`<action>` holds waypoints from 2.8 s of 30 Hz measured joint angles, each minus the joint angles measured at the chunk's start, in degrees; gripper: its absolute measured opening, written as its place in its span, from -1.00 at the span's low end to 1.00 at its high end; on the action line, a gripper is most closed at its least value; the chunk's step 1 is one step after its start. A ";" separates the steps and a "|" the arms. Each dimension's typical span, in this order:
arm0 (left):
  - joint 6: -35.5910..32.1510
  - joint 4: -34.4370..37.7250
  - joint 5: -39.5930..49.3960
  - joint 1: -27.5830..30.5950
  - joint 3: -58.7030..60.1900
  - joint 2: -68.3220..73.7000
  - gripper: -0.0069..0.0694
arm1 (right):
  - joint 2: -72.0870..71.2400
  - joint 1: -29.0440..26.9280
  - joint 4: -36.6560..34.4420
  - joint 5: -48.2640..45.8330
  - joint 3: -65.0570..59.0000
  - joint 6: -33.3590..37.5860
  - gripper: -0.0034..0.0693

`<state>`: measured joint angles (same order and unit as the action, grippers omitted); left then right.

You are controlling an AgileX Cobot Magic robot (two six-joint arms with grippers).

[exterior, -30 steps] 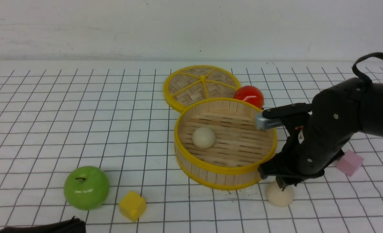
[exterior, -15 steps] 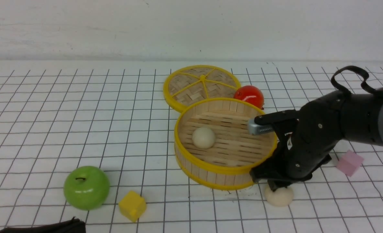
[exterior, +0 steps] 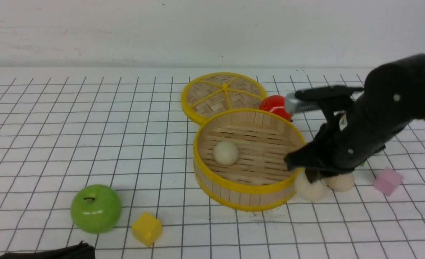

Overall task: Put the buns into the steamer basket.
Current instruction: Use the right arm to put the steamed stuffed bun into the steamer, then use the right arm to grab a steamed stuffed bun

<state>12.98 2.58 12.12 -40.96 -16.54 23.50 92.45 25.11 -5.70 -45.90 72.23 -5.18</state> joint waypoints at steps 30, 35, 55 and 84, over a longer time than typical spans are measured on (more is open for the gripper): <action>0.07 0.00 -0.04 0.00 0.00 0.00 -0.81 | 1.20 -6.51 6.75 5.34 0.41 -5.65 0.12; 0.20 0.00 -0.04 0.00 0.00 0.00 -0.80 | 7.10 -11.95 7.22 5.43 -3.62 -8.78 -0.13; 0.20 0.00 -0.04 0.00 0.00 0.00 -0.78 | 12.14 -14.81 4.98 17.99 -3.75 -8.69 -0.16; 0.20 0.00 -0.04 0.00 0.02 0.00 -0.77 | 8.49 -14.55 6.22 15.16 -3.19 -6.21 -0.90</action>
<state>13.18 2.58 12.08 -40.96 -16.52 23.50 100.93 10.56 0.52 -30.74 69.04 -11.39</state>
